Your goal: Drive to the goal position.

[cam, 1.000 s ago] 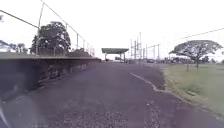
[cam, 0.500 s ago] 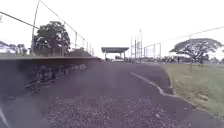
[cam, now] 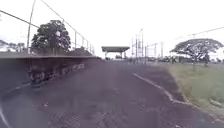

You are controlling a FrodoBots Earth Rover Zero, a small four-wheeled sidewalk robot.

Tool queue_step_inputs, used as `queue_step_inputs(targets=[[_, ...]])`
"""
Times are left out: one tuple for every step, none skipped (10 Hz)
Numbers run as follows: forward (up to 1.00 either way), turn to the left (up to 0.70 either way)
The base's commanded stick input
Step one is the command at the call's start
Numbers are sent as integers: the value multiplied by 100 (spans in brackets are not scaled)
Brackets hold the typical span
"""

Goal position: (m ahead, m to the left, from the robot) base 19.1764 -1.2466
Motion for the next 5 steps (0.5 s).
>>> queue_step_inputs(targets=[[70, 0], [70, 0], [70, 0], [70, 0], [70, 0]])
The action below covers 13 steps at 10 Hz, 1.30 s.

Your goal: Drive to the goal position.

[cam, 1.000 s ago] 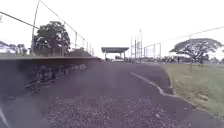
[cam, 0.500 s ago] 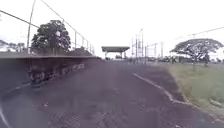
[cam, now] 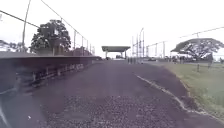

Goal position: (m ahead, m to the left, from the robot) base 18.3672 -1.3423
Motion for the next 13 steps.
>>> queue_step_inputs(targets=[[70, 0], [70, 0], [70, 0], [70, 0], [70, 0], [70, 0], [70, 0], [70, 0], [70, 0], [70, 0], [70, 0], [70, 0], [70, 0]])
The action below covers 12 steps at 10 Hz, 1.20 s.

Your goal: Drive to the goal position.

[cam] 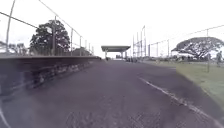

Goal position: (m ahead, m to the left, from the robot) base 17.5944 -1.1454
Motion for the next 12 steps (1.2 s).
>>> queue_step_inputs(targets=[[70, 0], [70, 0], [70, 0], [70, 0], [70, 0], [70, 0], [70, 0], [70, 0], [70, 0], [70, 0], [70, 0], [70, 0]])
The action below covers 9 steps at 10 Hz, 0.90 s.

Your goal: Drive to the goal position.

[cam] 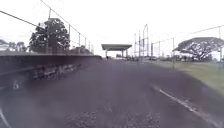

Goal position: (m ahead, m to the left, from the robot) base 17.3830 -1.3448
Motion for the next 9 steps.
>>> queue_step_inputs(targets=[[70, 0], [70, 0], [70, 0], [70, 0], [70, 0], [70, 0], [70, 0], [70, 0], [70, 0]])
